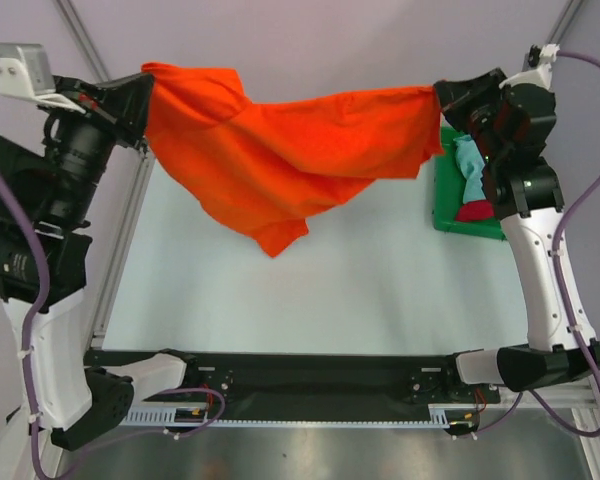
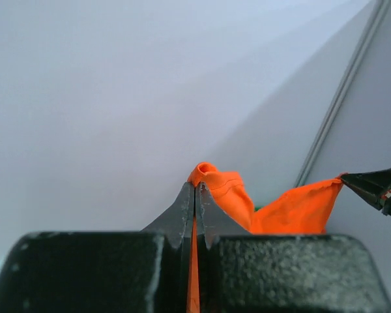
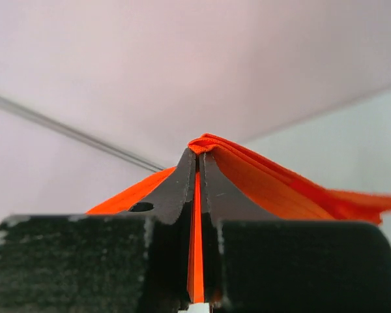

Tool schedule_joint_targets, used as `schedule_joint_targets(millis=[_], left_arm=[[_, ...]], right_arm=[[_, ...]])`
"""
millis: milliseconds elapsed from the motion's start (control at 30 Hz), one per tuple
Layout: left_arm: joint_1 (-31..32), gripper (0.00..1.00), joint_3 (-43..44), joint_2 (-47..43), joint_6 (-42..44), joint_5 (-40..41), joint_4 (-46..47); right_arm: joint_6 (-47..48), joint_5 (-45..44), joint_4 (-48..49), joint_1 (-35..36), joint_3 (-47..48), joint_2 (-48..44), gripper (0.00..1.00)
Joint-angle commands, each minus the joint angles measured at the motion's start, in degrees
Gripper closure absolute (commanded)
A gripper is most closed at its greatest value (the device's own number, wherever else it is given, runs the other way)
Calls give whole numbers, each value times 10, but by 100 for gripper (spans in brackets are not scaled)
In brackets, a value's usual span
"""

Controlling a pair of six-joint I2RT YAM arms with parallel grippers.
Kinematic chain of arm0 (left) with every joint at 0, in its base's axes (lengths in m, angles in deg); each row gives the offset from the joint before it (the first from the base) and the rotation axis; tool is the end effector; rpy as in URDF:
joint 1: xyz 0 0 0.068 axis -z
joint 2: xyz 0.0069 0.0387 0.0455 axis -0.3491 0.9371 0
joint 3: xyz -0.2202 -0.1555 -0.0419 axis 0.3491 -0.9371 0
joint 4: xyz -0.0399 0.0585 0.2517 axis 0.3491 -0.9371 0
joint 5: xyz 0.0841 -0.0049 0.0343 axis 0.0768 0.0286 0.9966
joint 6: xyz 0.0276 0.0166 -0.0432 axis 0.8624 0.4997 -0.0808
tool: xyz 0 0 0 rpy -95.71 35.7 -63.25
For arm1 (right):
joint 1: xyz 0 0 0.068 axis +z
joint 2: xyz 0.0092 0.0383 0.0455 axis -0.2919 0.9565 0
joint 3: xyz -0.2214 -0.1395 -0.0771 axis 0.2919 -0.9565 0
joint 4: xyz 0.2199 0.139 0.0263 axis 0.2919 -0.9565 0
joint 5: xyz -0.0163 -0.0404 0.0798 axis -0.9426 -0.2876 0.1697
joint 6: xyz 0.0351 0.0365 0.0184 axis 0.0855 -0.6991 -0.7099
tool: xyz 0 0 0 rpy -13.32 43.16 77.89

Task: Fold and stack the t-shirts
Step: Flatten the tshirt out

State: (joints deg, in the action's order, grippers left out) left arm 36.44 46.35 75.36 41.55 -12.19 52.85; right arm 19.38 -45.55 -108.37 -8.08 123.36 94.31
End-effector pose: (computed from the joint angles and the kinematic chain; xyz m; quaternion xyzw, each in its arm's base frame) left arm 0.1190 -0.0360 0.6194 0.0314 0.5790 -0.2193 0.7846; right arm 0.2750 0.0420 0.5177 0.2147 0.6678 0.3022 0.6455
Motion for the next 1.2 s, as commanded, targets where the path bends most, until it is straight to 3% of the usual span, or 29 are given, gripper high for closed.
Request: schedule_joint_targets(millis=[0, 133, 233, 433, 567, 633, 733, 933, 1033, 1167], left_arm=[[2, 100, 55, 2, 64, -43, 26], [2, 100, 59, -56, 73, -77, 42], [2, 100, 45, -117, 85, -90, 48], [3, 100, -50, -198, 59, -38, 79], [4, 100, -215, -223, -15, -45, 87], [4, 100, -243, -212, -22, -50, 79], [4, 100, -229, -165, -5, -18, 71], [5, 100, -78, -38, 27, 0, 64], [5, 99, -26, 1, 8, -30, 69], [4, 100, -52, -9, -13, -56, 79]], right_arm=[[9, -1, 52, 34, 55, -34, 100], [29, 7, 58, 69, 28, -102, 100], [73, 72, 74, 74, -41, -160, 96], [61, 65, 27, 75, -206, -256, 99], [24, 101, -22, 74, -256, -240, 100], [24, 103, -20, 71, -280, -223, 100], [33, 102, 10, 64, -266, -171, 100], [36, 137, 6, 34, -142, -34, 96], [37, 145, 0, 31, -91, -11, 100], [43, 152, -17, 31, -91, -33, 100]])
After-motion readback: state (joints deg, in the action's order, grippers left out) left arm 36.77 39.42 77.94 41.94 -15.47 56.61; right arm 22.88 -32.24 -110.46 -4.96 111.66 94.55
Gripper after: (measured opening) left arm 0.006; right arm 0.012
